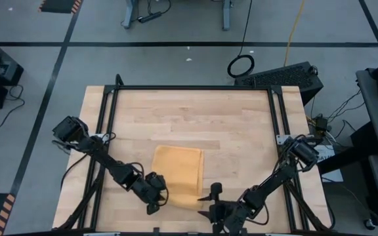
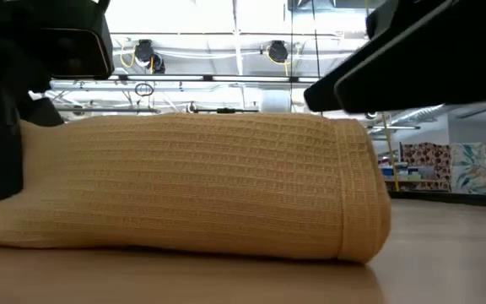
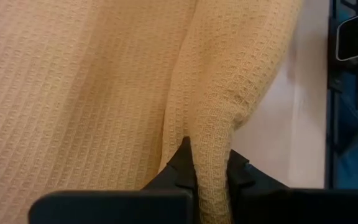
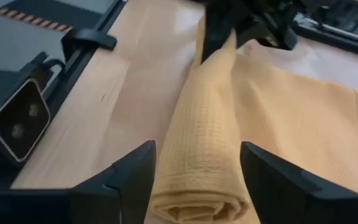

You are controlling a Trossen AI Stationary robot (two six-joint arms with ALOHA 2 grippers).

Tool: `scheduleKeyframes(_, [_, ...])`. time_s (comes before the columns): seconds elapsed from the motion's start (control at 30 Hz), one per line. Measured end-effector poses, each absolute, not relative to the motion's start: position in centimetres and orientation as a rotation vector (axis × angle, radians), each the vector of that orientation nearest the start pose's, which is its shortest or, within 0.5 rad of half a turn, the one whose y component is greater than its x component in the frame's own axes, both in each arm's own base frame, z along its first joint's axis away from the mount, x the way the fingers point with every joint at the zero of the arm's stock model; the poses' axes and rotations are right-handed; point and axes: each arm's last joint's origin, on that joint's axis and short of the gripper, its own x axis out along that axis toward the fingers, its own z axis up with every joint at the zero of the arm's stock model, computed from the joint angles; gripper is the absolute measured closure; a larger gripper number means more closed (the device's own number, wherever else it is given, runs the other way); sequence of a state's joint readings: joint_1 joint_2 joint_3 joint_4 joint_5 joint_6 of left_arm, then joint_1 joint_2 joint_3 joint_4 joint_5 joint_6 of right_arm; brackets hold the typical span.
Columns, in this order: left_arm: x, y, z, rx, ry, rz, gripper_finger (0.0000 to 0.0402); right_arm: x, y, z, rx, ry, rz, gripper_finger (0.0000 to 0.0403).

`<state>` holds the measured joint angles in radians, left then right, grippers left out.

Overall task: Roll towel
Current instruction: Roll the yellow towel

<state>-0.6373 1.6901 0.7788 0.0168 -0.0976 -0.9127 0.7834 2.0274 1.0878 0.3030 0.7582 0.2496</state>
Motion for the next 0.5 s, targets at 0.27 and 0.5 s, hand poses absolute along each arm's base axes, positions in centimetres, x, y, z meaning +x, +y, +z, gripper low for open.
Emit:
scheduleKeyframes(0.27, [25.10, -18.01, 13.30, -0.590, 1.009, -0.047, 0.0379, 30.21, 26.56, 12.47, -0.294, 0.474, 0.034, 0.0181])
scheduleKeyframes(0.5, [25.10, -18.01, 13.30, -0.629, 1.012, -0.026, 0.0379, 30.73, 26.24, 12.48, -0.360, 0.483, 0.114, 0.0153])
